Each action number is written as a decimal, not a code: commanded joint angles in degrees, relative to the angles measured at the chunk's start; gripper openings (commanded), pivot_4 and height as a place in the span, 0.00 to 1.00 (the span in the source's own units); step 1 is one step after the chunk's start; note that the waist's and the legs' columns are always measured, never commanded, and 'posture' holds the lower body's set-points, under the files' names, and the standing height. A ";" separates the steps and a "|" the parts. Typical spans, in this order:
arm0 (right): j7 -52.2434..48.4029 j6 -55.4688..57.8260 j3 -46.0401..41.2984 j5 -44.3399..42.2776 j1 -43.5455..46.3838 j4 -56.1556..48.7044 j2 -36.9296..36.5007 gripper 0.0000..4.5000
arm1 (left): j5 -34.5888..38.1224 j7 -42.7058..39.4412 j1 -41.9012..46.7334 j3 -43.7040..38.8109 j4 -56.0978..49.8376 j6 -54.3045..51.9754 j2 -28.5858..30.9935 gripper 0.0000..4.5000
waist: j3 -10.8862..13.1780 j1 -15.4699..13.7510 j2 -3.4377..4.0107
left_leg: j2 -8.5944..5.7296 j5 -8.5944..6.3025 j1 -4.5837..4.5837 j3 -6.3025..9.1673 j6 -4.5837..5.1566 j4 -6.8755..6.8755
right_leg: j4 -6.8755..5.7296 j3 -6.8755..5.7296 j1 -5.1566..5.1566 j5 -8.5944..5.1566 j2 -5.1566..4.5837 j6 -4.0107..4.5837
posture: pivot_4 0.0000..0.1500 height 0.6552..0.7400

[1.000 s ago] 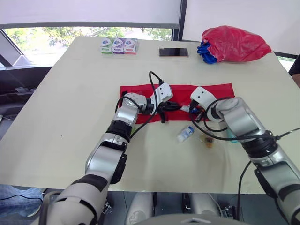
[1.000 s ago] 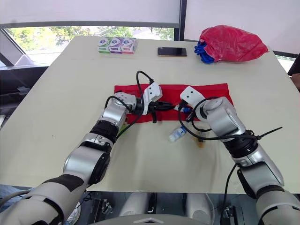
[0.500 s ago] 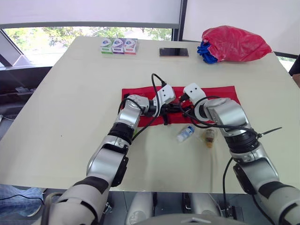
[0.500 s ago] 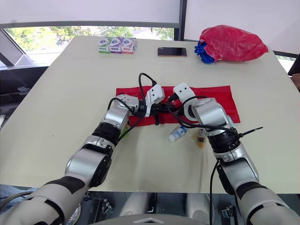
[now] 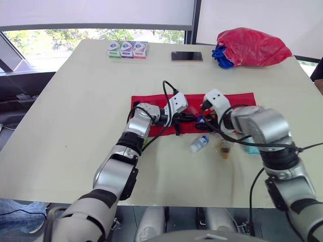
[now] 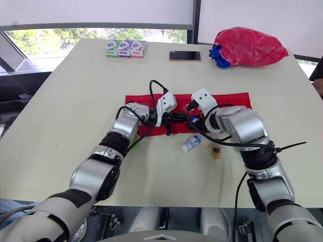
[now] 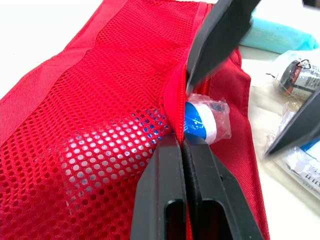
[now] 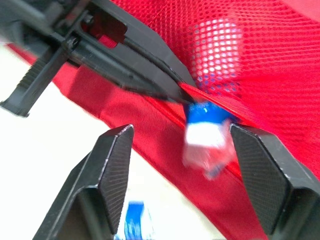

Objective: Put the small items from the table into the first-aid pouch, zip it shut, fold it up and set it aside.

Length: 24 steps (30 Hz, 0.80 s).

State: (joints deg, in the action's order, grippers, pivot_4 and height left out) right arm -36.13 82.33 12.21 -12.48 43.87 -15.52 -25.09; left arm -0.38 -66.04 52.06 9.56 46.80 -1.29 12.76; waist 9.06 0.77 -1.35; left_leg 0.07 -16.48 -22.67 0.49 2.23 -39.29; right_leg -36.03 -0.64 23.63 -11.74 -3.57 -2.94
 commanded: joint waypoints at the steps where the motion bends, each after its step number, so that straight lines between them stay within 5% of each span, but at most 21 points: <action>1: -2.97 -2.07 -1.46 -3.21 -1.19 -3.72 -5.52 0.64 | 0.51 0.06 1.31 0.01 -0.14 0.70 0.19 0.00 | 0.00 -0.01 0.00 | 0.00 0.00 0.00 0.00 0.00 0.00 | 0.00 -0.01 0.00 0.00 0.00 0.00 | 1.00 1.00; 3: -4.66 -5.34 0.56 -3.62 -2.47 -3.97 -9.38 0.47 | 0.49 0.06 1.30 0.03 -0.04 0.85 0.20 0.00 | 0.00 -0.03 0.00 | 0.00 0.00 0.00 0.00 0.00 0.01 | 0.03 0.00 -0.01 0.00 0.00 0.00 | 1.00 1.00; 4: -4.93 -7.66 1.28 -3.36 -3.18 -3.53 -10.42 0.30 | 0.50 0.05 1.31 0.04 0.00 0.90 0.18 0.00 | 0.00 -0.03 0.00 | 0.01 0.00 0.00 -0.01 0.01 0.01 | 0.03 0.00 -0.01 0.00 -0.01 0.00 | 1.00 1.00; 8: -3.62 -15.13 5.17 -0.70 -4.58 -0.36 -11.14 0.01 | 0.58 0.01 1.32 0.08 0.04 1.08 0.06 0.00 | 0.00 0.08 0.00 | 0.03 0.00 0.02 -0.03 0.01 0.01 | 0.03 0.02 0.00 0.00 0.02 -0.01 | 1.00 1.00; 24: 2.54 -33.30 7.22 3.91 -4.64 12.29 3.32 0.01 | 1.23 -0.78 0.24 0.22 -2.63 0.32 0.16 0.00 | 0.00 0.03 0.00 | 0.04 0.00 0.02 -0.04 0.00 0.01 | 0.02 0.02 0.00 0.00 0.04 0.00 | 1.00 1.00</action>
State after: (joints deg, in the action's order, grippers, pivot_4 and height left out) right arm -34.72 52.11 21.45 -8.91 38.65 -2.97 -22.71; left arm -0.13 -66.10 51.91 9.50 46.44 -0.91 13.32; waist 9.06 0.80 -1.35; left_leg 0.11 -16.48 -22.65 0.45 2.22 -39.29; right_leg -36.01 -0.63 23.63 -11.74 -3.53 -2.94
